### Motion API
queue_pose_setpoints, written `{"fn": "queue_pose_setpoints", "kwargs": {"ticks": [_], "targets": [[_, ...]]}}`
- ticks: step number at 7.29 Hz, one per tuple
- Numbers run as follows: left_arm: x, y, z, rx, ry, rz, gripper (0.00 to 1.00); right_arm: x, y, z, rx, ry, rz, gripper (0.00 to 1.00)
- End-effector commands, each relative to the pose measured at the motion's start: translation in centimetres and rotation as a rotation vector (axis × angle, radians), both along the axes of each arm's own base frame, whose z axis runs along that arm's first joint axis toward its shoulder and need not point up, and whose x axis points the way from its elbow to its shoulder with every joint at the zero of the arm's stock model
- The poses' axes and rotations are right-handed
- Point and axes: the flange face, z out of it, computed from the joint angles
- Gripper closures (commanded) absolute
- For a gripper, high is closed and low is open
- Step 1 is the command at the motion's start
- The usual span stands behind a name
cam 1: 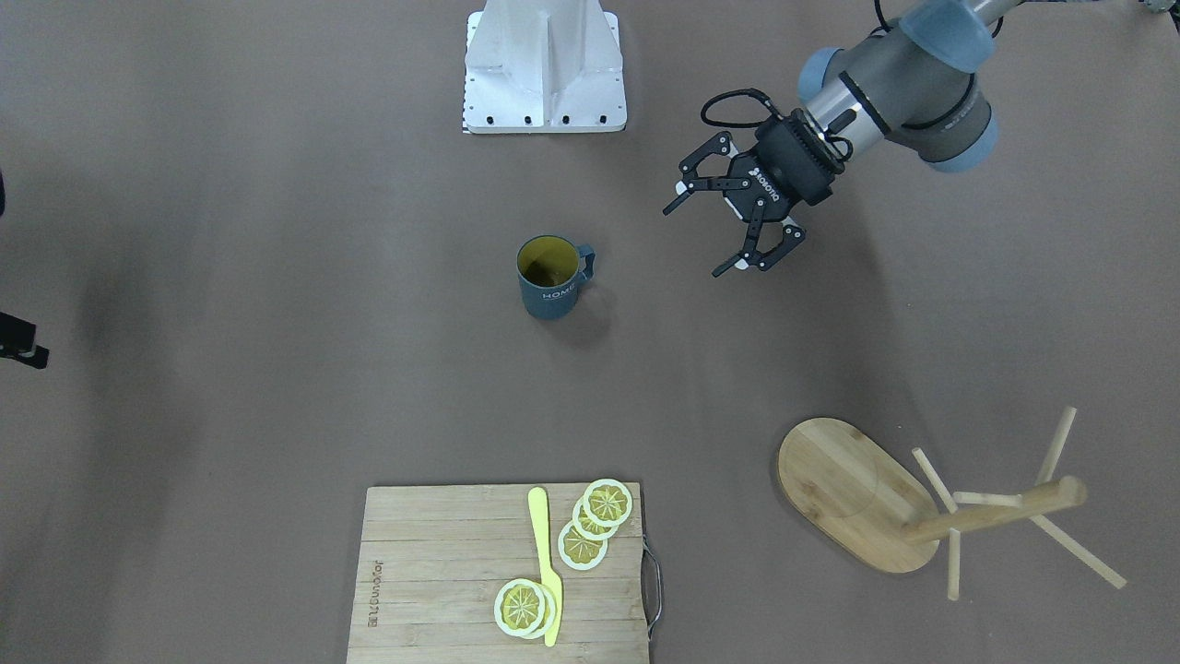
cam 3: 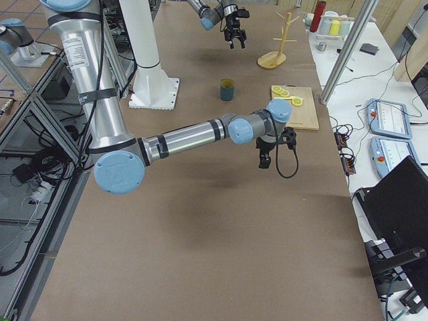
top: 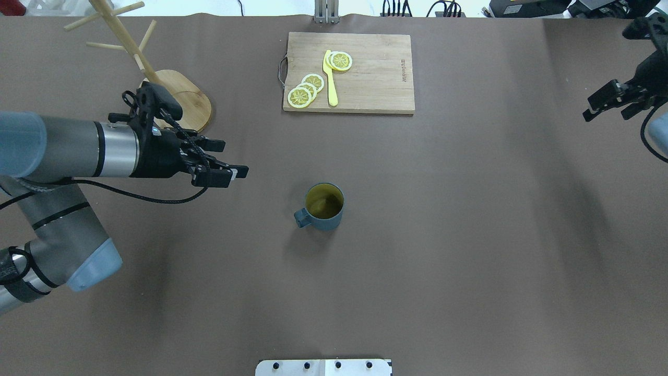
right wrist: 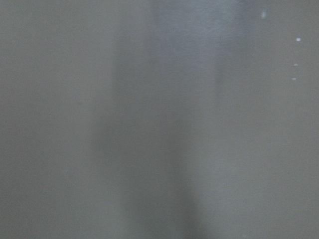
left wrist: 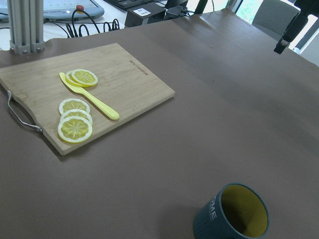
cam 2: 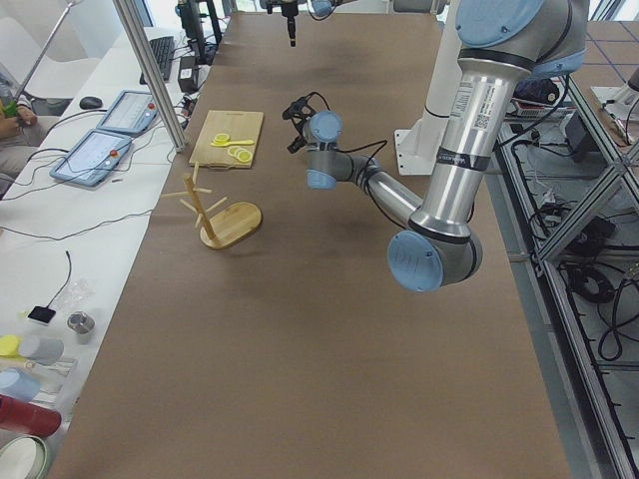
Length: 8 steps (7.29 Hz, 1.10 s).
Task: Hang cup on storage rack
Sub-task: 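Move the left gripper to the teal mug handle and close on it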
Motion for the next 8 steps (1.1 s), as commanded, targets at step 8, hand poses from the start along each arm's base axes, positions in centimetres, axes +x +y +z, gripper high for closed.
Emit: {"fn": "queue_pose_setpoints", "kwargs": {"ticks": [8], "targets": [[12.5, 4.8, 0.4, 0.106, -0.119, 0.051, 0.27, 11.7, -0.2, 8.5, -0.015, 0.042, 0.058, 0.0]]}}
